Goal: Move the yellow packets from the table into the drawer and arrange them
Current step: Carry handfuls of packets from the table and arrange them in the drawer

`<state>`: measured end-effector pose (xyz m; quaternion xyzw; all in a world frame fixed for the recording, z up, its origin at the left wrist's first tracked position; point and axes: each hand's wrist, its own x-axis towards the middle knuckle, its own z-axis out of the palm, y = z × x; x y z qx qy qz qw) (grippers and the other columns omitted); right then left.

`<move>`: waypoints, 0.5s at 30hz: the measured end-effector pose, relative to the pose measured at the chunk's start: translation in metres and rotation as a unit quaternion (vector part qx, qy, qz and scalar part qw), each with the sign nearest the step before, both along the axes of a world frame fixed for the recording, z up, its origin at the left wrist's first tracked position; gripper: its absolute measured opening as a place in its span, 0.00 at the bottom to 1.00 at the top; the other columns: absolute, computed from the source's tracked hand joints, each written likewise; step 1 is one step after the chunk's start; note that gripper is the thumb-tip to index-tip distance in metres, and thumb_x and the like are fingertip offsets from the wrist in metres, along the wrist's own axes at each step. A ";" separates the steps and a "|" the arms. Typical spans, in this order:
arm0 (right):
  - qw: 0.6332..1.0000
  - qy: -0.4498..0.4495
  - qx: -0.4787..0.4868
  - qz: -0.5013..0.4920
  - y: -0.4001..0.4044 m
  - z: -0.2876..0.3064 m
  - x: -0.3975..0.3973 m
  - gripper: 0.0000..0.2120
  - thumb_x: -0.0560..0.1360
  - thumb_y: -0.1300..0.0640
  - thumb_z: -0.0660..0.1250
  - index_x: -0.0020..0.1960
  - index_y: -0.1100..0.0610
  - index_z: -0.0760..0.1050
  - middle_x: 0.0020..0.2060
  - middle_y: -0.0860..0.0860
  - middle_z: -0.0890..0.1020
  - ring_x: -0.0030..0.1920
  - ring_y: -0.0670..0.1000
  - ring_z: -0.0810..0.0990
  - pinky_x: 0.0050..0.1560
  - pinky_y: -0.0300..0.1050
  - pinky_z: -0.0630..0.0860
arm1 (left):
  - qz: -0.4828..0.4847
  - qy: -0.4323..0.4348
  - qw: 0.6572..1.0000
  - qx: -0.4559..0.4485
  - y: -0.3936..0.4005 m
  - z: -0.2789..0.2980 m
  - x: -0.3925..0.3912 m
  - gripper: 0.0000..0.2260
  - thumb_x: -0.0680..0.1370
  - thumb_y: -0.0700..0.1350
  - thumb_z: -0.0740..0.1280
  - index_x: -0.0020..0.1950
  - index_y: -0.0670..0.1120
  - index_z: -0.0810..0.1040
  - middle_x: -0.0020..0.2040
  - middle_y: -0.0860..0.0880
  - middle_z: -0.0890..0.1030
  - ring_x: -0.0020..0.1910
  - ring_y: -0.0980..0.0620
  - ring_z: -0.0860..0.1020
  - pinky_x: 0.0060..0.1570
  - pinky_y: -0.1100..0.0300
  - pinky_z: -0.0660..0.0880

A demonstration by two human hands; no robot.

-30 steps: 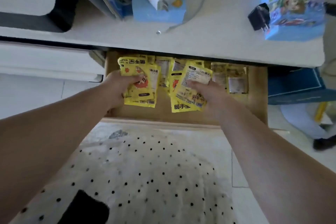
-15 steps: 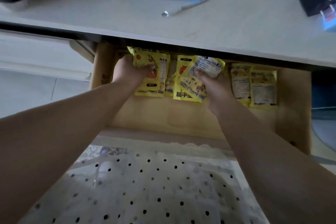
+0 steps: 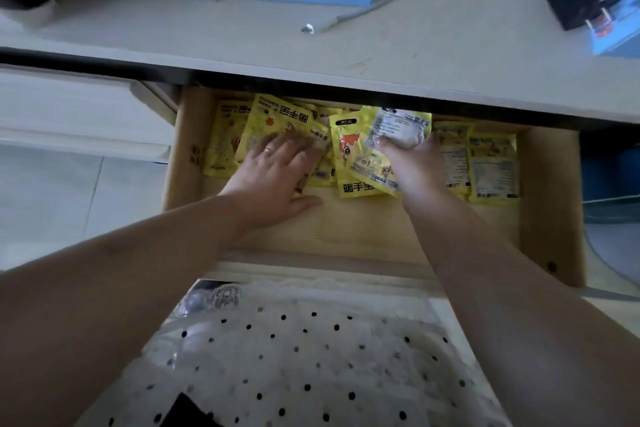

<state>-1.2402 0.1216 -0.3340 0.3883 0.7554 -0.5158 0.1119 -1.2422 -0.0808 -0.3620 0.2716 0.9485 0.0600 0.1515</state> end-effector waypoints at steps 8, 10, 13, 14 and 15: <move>0.997 -0.003 -0.011 -0.075 0.009 -0.004 0.007 0.30 0.74 0.51 0.70 0.70 0.60 0.64 0.47 0.48 0.73 0.36 0.38 0.68 0.33 0.37 0.67 | -0.043 0.045 0.997 -0.035 0.020 -0.012 -0.011 0.34 0.76 0.59 0.62 0.77 0.49 0.55 0.77 0.44 0.57 0.77 0.43 0.54 0.73 0.45 0.51; 0.998 0.001 0.002 -0.061 0.010 -0.004 0.007 0.25 0.74 0.51 0.70 0.66 0.60 0.67 0.50 0.49 0.76 0.38 0.43 0.72 0.38 0.40 0.69 | 0.000 0.039 0.999 -0.032 0.027 -0.012 -0.011 0.35 0.75 0.60 0.65 0.77 0.49 0.57 0.76 0.44 0.60 0.75 0.42 0.57 0.73 0.42 0.51; 0.999 -0.008 0.004 -0.054 0.014 0.001 0.009 0.27 0.74 0.52 0.70 0.69 0.61 0.66 0.61 0.54 0.75 0.51 0.50 0.74 0.50 0.44 0.70 | -0.022 0.050 0.998 -0.028 0.029 -0.017 -0.005 0.41 0.71 0.63 0.67 0.77 0.47 0.55 0.74 0.42 0.62 0.75 0.40 0.58 0.72 0.36 0.47; 0.998 -0.008 -0.003 -0.062 0.017 0.002 0.010 0.29 0.75 0.52 0.70 0.70 0.60 0.64 0.62 0.54 0.74 0.51 0.49 0.74 0.50 0.44 0.70 | -0.058 0.069 0.996 -0.023 0.029 -0.020 -0.002 0.42 0.70 0.64 0.66 0.77 0.46 0.56 0.74 0.42 0.64 0.74 0.39 0.60 0.72 0.35 0.48; 0.997 -0.005 -0.009 -0.071 0.021 0.002 0.011 0.30 0.74 0.52 0.70 0.71 0.60 0.63 0.62 0.54 0.74 0.48 0.47 0.72 0.49 0.43 0.69 | -0.093 0.088 0.992 -0.016 0.030 -0.020 -0.001 0.42 0.70 0.66 0.63 0.77 0.46 0.55 0.74 0.41 0.65 0.74 0.39 0.63 0.71 0.34 0.49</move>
